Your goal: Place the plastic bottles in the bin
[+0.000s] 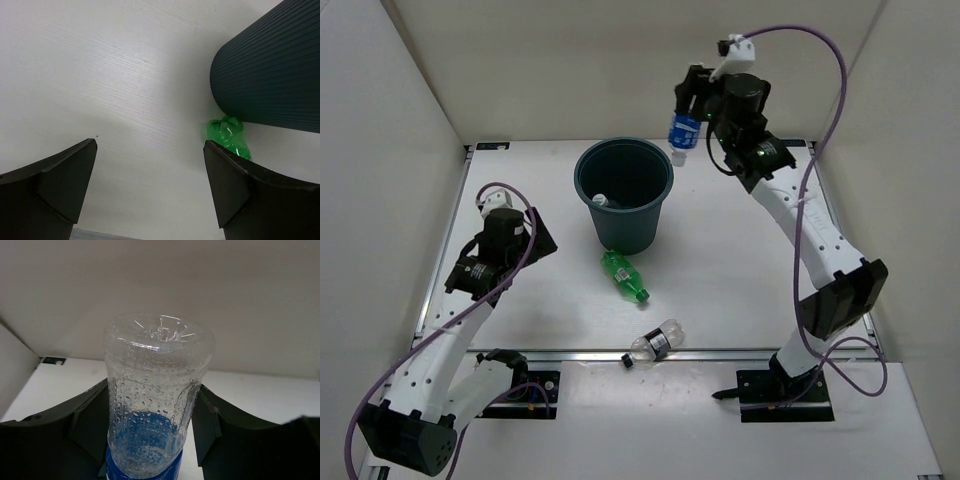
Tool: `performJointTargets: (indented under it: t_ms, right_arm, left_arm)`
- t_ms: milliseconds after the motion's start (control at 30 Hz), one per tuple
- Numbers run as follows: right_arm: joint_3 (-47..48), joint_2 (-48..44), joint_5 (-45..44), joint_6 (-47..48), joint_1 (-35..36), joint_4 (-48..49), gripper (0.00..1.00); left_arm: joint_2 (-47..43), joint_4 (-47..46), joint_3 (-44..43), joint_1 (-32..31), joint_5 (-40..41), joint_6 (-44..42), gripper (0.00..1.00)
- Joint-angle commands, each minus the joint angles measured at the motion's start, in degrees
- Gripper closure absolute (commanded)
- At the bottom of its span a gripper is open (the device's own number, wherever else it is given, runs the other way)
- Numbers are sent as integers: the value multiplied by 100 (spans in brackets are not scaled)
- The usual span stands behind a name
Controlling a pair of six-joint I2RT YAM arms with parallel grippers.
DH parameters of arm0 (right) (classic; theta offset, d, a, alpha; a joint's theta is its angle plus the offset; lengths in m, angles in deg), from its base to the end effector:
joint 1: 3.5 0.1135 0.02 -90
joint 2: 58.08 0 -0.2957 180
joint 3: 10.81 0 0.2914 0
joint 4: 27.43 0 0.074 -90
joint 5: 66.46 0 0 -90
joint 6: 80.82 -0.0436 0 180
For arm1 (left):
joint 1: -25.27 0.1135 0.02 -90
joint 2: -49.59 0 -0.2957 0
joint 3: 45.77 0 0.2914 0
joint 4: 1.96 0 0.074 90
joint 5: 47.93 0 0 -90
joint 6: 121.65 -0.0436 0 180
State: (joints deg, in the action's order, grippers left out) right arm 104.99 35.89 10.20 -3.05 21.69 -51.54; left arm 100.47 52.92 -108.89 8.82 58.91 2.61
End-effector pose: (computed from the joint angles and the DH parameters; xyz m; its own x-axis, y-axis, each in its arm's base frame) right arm 0.3910 0.1728 0.5122 -0.0787 0.1908 -0.9785 -0.1932 0.9600 0.2027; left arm 0.1986 -0.0455 0.3263 -0.5745 -0.3922 -0.7185 -0.3106 0.9165 -0.2519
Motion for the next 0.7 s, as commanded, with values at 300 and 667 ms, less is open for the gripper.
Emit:
performJointTargets:
  t_ms: [300, 667]
  right_arm:
    - [1878, 1853, 183, 950, 1268, 256, 51]
    - [1536, 1229, 165, 951, 1278, 19, 1]
  left_arm:
    - [-578, 472, -88, 238, 434, -113, 1]
    - [27, 7, 247, -428, -93, 388, 2]
